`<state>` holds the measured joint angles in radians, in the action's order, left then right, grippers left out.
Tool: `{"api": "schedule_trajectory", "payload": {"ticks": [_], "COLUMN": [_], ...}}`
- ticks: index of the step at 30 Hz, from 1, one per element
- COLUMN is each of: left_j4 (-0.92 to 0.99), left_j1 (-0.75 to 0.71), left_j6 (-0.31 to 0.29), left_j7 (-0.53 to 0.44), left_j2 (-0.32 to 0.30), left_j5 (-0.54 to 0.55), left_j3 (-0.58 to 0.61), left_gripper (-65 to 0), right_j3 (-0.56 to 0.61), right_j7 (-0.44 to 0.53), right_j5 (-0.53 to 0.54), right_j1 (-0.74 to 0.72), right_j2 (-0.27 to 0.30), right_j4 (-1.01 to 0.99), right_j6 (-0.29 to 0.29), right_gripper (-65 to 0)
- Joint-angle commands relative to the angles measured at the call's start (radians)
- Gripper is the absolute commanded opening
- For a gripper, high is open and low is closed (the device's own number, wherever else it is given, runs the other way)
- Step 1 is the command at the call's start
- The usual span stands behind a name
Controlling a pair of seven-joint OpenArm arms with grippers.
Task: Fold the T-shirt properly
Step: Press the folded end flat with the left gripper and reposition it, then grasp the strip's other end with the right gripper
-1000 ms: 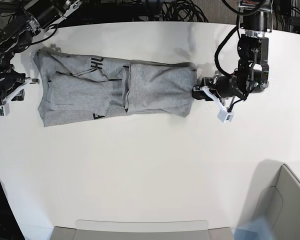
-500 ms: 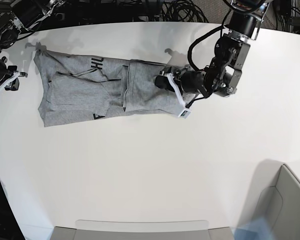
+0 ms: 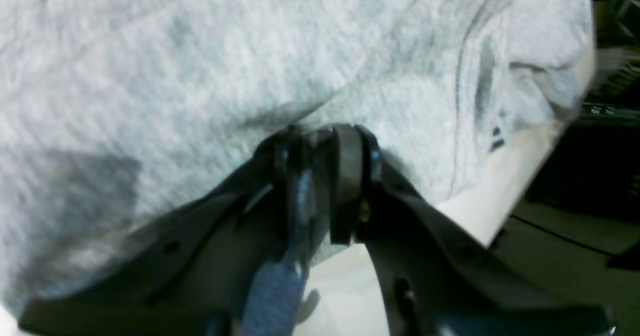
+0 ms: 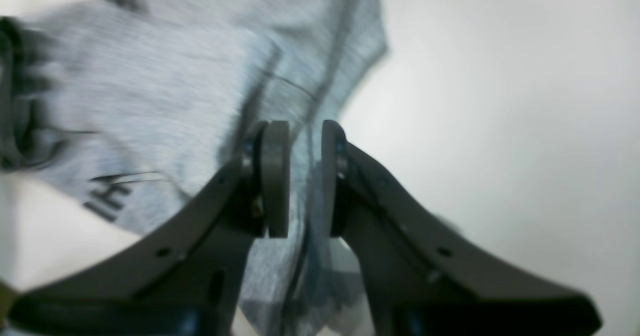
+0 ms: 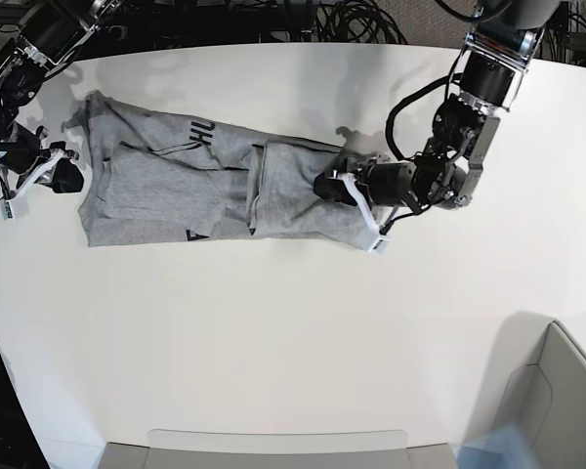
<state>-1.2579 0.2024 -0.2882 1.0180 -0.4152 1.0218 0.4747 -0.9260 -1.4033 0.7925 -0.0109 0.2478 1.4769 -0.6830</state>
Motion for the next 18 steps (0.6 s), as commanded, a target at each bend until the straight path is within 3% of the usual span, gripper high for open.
{"api": "schedule_trajectory", "payload": {"ticks": [1, 5, 11, 18], "left_j4": [0.014, 0.019, 0.088, 0.088], "left_j1": [-0.001, -0.001, -0.001, -0.001], "left_j6": [0.054, 0.056, 0.056, 0.054], "left_j7": [0.037, -0.006, -0.028, -0.028], "left_j2": [-0.026, -0.046, -0.047, -0.044], "left_j5": [-0.111, -0.111, -0.111, -0.111], "left_j3": [-0.004, -0.004, -0.006, -0.006], "left_gripper": [-52.5, -52.5, -52.5, -52.5], "right_j3": [-0.003, -0.003, -0.015, -0.11], "right_j7": [0.007, 0.007, 0.007, 0.007], "right_j5": [0.051, 0.16, 0.132, 0.129], "right_j1": [-0.002, 0.007, 0.036, 0.07], "right_j2": [0.022, 0.025, 0.02, 0.002], "right_j4": [-0.003, -0.112, -0.16, -0.115], "right_j6": [-0.015, -0.015, -0.015, -0.015], "right_gripper": [-52.6, -52.6, -52.6, -52.6]}}
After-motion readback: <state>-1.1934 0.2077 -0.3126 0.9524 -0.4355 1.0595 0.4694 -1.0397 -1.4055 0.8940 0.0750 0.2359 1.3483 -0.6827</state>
